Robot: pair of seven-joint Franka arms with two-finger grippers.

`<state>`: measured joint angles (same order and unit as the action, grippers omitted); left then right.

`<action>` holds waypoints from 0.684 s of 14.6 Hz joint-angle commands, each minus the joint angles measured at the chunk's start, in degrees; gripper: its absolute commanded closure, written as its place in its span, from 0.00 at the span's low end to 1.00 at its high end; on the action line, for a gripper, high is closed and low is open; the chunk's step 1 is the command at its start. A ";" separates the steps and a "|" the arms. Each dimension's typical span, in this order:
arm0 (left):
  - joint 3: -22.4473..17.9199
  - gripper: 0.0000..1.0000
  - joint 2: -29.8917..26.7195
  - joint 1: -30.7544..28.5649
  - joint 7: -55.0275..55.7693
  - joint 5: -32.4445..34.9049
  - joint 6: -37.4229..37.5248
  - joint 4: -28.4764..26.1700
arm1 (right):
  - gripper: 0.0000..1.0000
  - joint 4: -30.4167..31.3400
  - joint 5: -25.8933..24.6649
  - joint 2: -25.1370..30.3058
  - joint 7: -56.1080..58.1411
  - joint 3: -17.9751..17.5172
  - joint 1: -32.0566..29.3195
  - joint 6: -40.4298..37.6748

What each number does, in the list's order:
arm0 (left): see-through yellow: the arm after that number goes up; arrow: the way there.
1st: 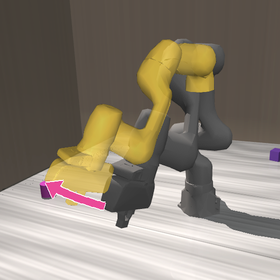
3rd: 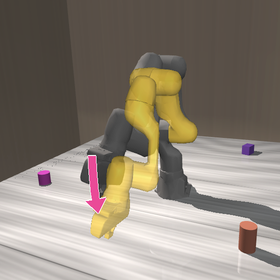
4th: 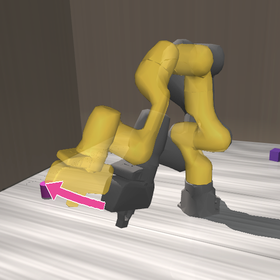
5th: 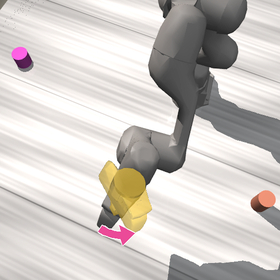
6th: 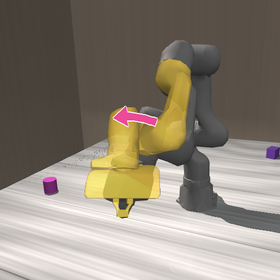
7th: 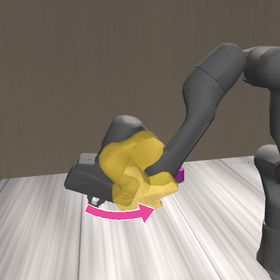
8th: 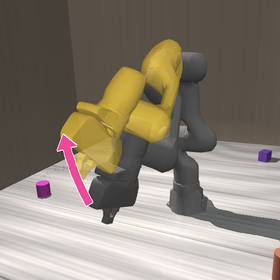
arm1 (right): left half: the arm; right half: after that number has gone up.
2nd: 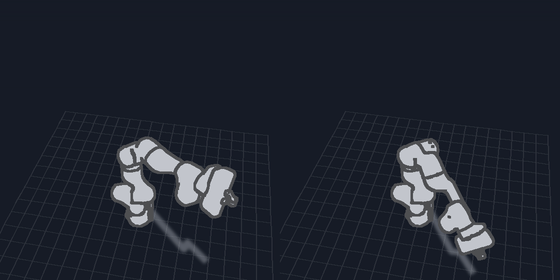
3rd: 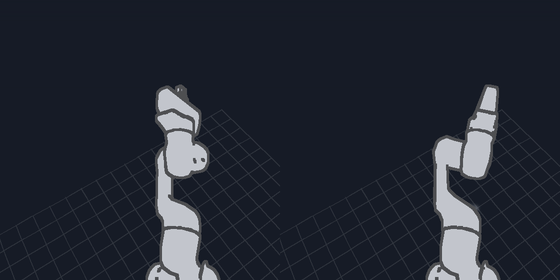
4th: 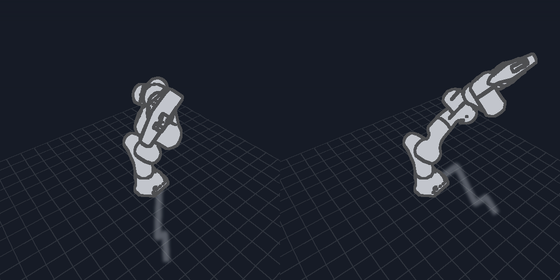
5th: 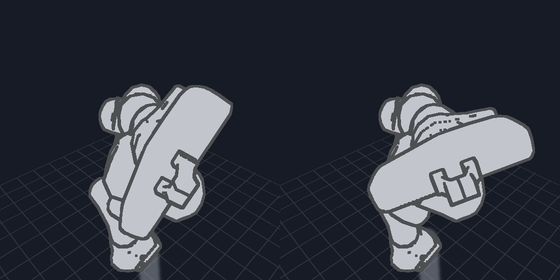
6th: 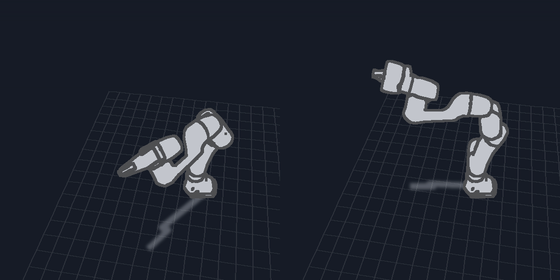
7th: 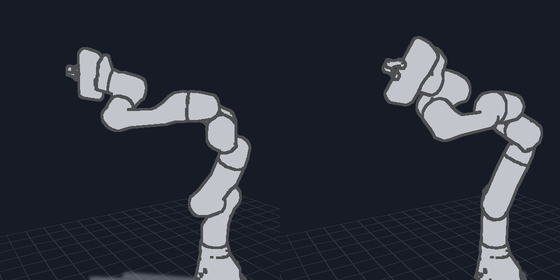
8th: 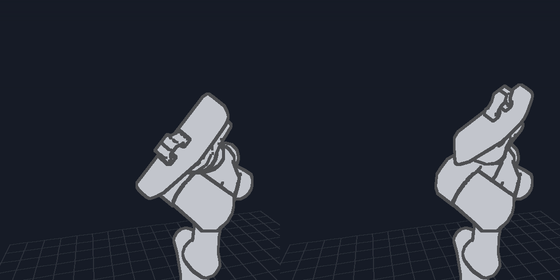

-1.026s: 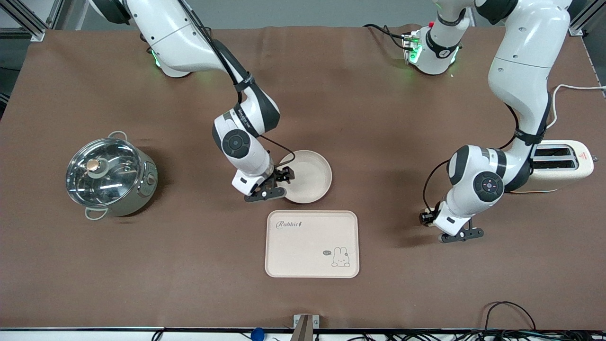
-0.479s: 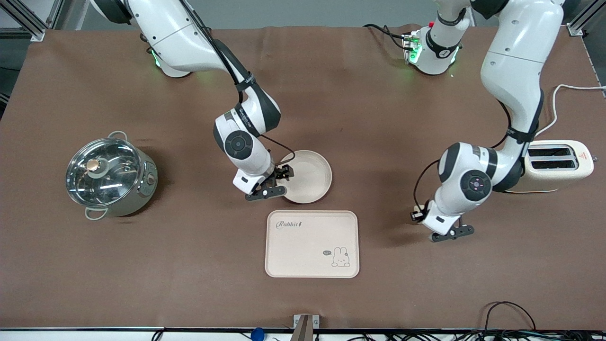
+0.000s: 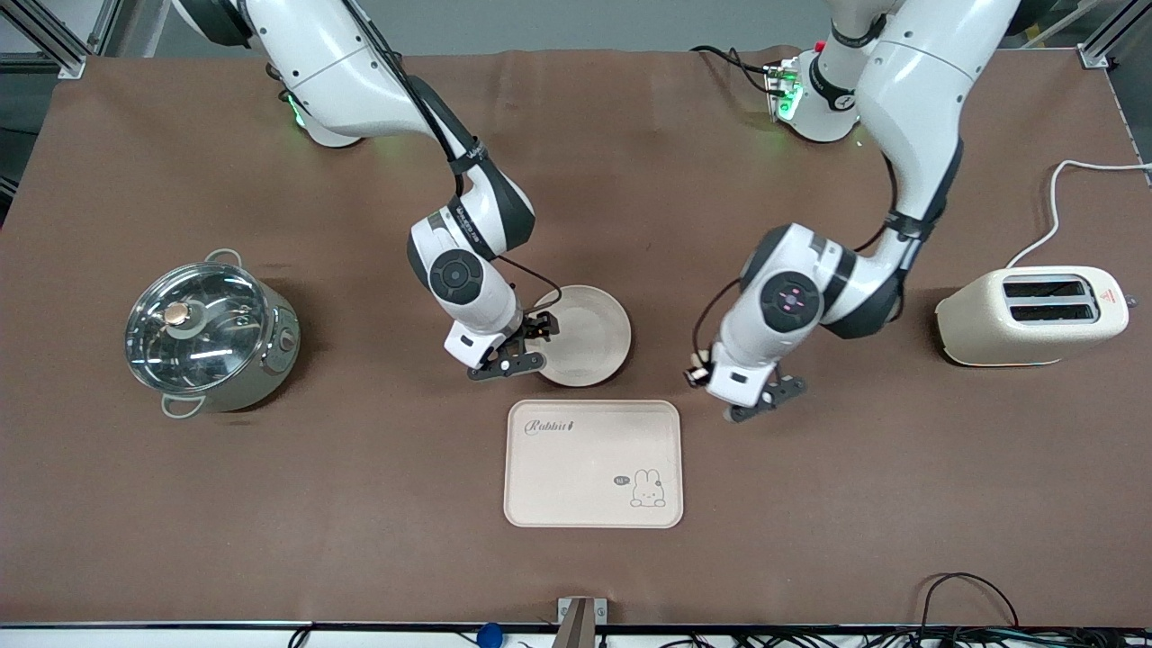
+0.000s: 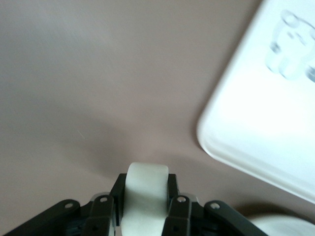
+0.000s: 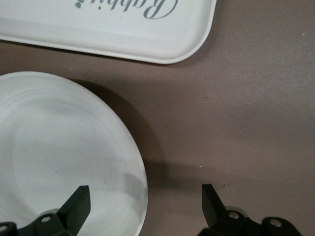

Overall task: Place bun in plate and plate on tray
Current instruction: 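Carry the bun over the plate with the left gripper and release it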

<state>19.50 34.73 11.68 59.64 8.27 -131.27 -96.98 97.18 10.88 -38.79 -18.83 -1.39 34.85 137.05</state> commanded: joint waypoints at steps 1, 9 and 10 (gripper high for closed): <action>2.38 0.63 2.00 2.19 9.75 0.78 1.10 2.76 | 0.00 -0.50 0.99 -1.29 -0.16 -0.19 -0.48 1.37; 2.30 0.62 8.86 9.85 18.92 -3.61 -5.13 6.28 | 0.35 -0.50 0.90 -1.29 0.63 -0.19 0.48 1.37; 2.30 0.62 9.21 10.64 19.63 -3.79 -5.31 6.28 | 0.51 -0.50 0.90 -1.29 0.63 -0.19 0.48 1.37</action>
<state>21.93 42.35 21.25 78.05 5.78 -135.96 -92.64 96.96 10.92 -39.91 -18.72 -1.64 35.06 138.22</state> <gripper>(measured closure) 0.621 0.194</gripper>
